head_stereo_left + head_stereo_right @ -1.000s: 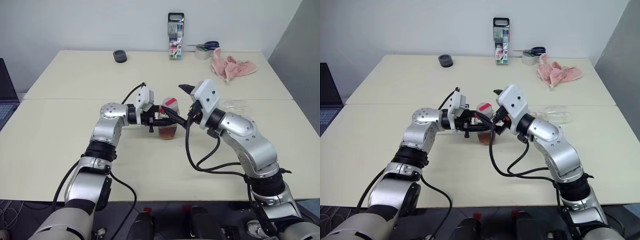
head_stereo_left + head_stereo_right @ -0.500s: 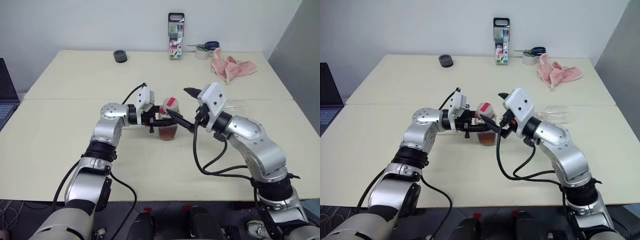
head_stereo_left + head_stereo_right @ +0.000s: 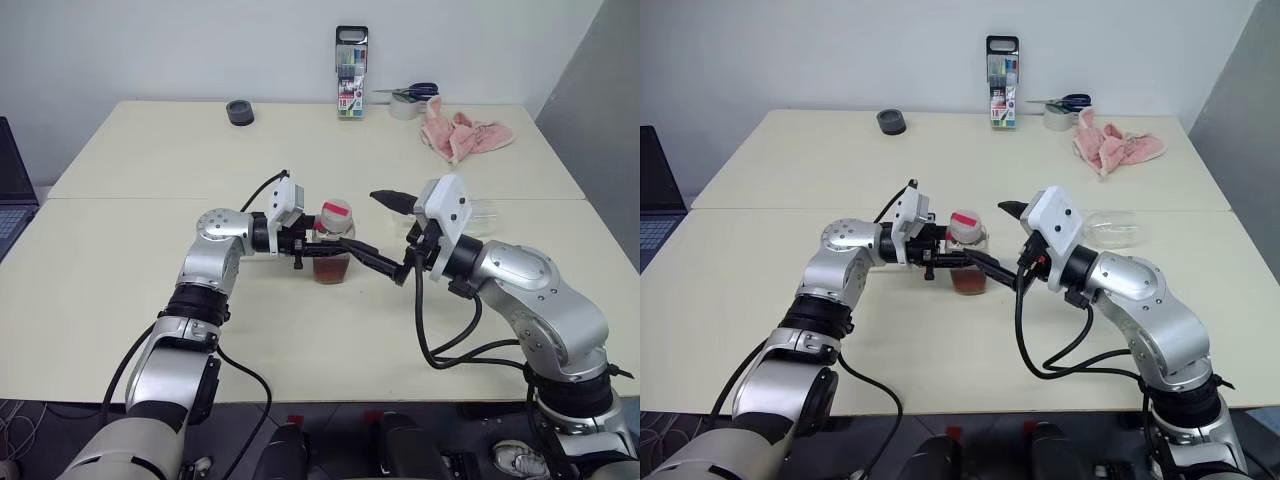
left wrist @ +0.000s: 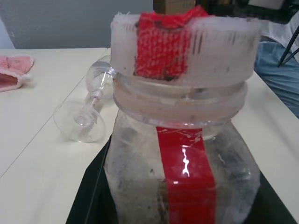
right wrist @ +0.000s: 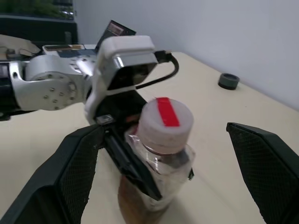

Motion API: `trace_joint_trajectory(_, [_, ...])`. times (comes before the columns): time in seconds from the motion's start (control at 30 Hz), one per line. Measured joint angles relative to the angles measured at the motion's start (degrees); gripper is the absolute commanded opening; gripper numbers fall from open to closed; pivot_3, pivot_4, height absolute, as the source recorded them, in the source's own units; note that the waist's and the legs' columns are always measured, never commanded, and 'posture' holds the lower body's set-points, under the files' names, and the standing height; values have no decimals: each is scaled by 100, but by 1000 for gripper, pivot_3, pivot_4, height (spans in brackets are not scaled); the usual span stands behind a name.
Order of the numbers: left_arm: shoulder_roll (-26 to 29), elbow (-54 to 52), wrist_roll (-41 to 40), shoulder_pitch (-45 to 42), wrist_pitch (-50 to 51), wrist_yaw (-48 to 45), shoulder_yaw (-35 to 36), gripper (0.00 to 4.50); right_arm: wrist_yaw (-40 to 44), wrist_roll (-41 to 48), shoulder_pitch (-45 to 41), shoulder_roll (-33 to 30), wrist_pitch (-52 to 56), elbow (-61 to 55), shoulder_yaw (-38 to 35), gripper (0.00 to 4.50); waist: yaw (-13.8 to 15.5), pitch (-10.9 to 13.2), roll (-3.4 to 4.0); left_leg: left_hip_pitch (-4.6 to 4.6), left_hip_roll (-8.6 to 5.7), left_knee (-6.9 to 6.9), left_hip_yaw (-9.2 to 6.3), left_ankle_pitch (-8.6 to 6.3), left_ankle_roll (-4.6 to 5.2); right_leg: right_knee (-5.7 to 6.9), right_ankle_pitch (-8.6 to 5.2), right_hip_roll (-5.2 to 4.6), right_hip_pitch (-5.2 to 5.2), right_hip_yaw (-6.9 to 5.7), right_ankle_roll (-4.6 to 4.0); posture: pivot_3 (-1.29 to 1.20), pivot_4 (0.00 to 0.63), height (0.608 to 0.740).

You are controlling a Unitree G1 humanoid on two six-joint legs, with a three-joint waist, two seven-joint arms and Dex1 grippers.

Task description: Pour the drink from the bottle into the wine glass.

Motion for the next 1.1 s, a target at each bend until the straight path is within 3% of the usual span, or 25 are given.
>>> trace_joint_trajectory(0.43, [29, 7, -18, -152, 224, -243, -3, 1681, -622, -879, -600, 707, -482, 835, 611, 4500, -8, 0, 0, 0, 0, 0, -1, 1, -2, -1, 0, 0, 0, 0, 0, 0, 150, 740])
trace_joint_trajectory(1.1, [19, 9, 15, -151, 165, -219, -13, 1681, -600, -863, -393, 617, -474, 849, 492, 4500, -8, 0, 0, 0, 0, 0, -1, 1, -1, -1, 0, 0, 0, 1, 0, 0, 150, 740])
